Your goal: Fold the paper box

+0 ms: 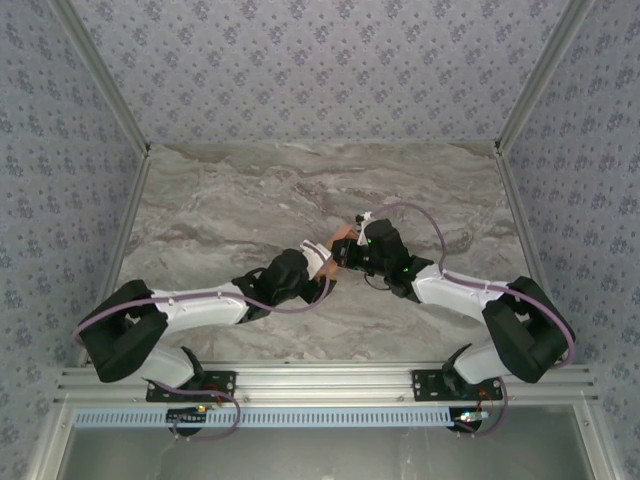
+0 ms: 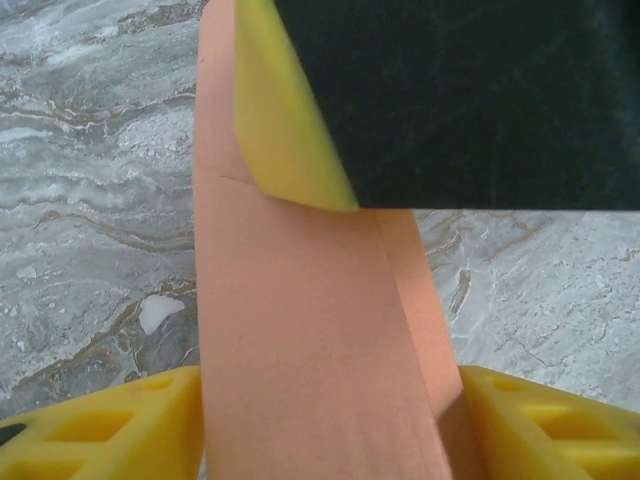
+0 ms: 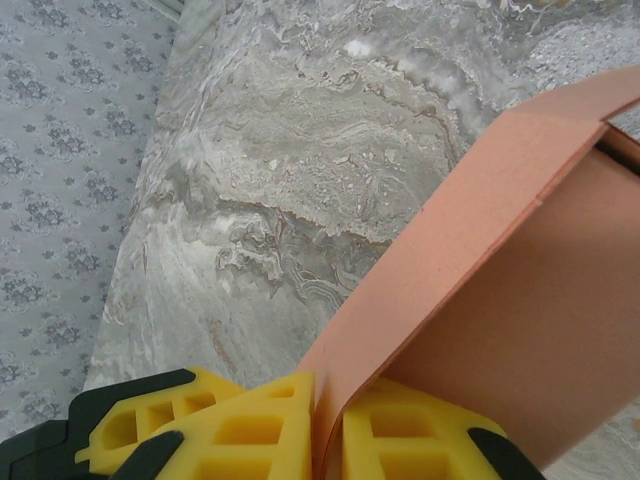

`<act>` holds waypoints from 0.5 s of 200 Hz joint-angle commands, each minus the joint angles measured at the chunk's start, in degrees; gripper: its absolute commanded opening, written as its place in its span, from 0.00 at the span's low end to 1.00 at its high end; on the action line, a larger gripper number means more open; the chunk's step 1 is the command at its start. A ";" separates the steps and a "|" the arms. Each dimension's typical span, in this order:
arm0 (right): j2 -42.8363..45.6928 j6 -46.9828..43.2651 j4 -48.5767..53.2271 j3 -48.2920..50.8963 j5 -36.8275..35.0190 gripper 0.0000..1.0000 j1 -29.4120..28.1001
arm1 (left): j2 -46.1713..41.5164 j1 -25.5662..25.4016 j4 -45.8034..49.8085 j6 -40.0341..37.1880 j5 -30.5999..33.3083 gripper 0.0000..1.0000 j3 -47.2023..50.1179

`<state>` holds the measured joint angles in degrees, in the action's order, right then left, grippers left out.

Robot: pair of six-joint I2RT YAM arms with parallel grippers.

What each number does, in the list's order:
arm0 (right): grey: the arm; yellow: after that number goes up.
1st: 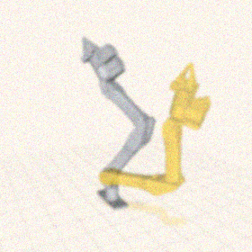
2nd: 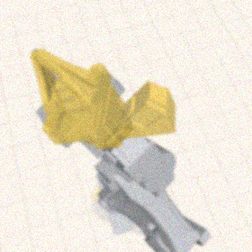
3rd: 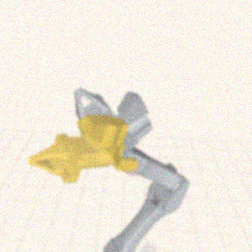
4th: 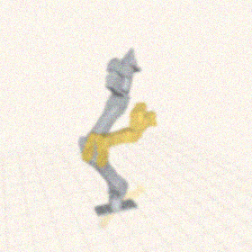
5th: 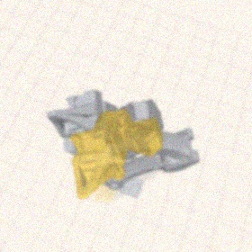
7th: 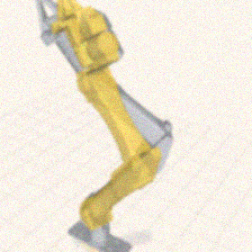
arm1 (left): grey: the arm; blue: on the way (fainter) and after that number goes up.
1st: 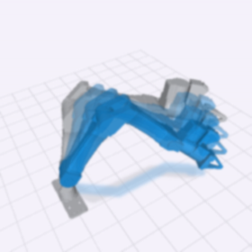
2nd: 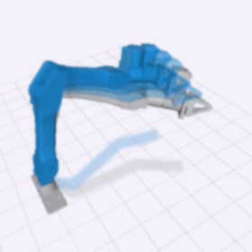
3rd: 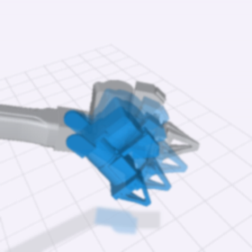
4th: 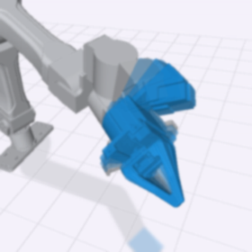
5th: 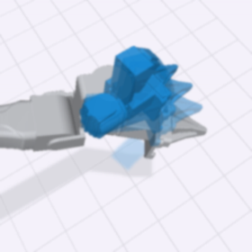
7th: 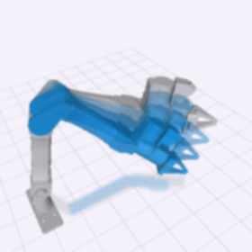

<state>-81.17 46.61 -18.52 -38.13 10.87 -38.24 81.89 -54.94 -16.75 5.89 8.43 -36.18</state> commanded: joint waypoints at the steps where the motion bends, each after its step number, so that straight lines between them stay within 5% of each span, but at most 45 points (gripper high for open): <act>1: -0.92 -2.19 5.31 -0.19 -2.39 0.18 -0.05 | -0.16 -0.35 -1.98 -0.57 0.99 0.60 0.16; 100: 9.68 -11.01 18.64 -5.20 -6.90 0.47 0.71 | -3.86 2.38 -2.28 -1.32 -0.74 0.45 3.11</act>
<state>-74.15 39.88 -6.09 -41.17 6.59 -38.15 80.18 -54.08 -18.20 5.37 8.95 -34.11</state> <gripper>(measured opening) 0.453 0.467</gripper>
